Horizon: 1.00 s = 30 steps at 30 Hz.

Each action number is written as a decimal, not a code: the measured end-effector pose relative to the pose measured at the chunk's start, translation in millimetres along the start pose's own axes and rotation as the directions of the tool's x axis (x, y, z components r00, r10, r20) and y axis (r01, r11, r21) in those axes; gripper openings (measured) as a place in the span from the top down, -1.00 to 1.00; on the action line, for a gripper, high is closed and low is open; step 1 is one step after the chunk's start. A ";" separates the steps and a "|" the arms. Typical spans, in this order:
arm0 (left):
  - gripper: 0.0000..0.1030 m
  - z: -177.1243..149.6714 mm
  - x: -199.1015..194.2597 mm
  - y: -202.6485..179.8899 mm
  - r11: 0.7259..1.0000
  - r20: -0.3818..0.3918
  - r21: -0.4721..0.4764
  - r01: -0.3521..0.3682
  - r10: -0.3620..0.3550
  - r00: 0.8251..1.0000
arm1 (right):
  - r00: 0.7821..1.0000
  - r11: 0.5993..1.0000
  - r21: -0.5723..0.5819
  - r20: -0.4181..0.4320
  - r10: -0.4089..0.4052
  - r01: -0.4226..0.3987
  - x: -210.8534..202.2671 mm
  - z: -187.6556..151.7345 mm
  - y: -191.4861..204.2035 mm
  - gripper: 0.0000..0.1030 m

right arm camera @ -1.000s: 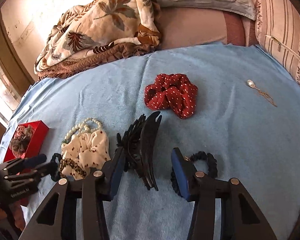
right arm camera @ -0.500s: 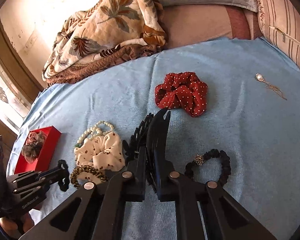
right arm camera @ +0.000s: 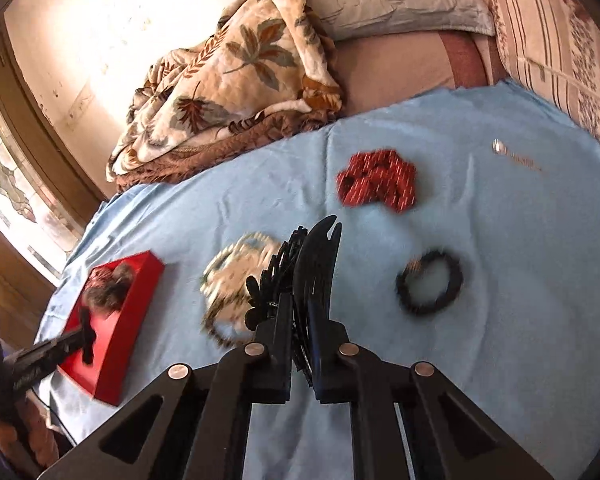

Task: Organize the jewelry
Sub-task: 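Carry the black scrunchie and claw clip into the red tray and open both tools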

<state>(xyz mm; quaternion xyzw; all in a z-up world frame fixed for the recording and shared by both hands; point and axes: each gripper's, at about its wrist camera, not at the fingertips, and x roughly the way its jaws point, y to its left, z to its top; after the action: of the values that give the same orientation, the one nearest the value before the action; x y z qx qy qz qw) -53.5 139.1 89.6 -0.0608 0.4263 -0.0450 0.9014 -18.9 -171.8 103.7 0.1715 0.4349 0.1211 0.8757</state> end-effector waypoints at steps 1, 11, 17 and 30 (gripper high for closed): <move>0.84 -1.4 -3.1 14.1 1.000 0.000 -0.028 -0.014 0.014 1.000 | 1.000 1.000 -0.003 -0.003 0.005 -0.005 -3.6 -8.6 6.1 0.84; 0.83 -23.1 -24.0 136.8 0.959 -0.068 -0.227 -0.172 0.160 0.985 | 0.994 0.988 -0.123 -0.057 0.091 -0.097 -17.2 -39.3 94.3 0.84; 0.83 -29.9 -24.7 167.4 0.934 -0.079 -0.252 -0.255 0.242 0.967 | 0.971 0.949 -0.235 -0.161 0.175 -0.210 3.6 -41.7 179.6 0.84; 0.83 -32.4 -15.8 190.7 0.920 -0.102 -0.277 -0.275 0.257 0.961 | 0.955 0.913 -0.358 -0.282 0.093 -0.194 90.9 -63.6 273.4 0.84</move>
<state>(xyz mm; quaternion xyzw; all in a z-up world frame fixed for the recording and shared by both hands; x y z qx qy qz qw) -83.0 327.4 53.0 -0.1319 0.4612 0.1386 0.8664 -33.4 122.7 113.3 0.0122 0.4995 0.2892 0.8165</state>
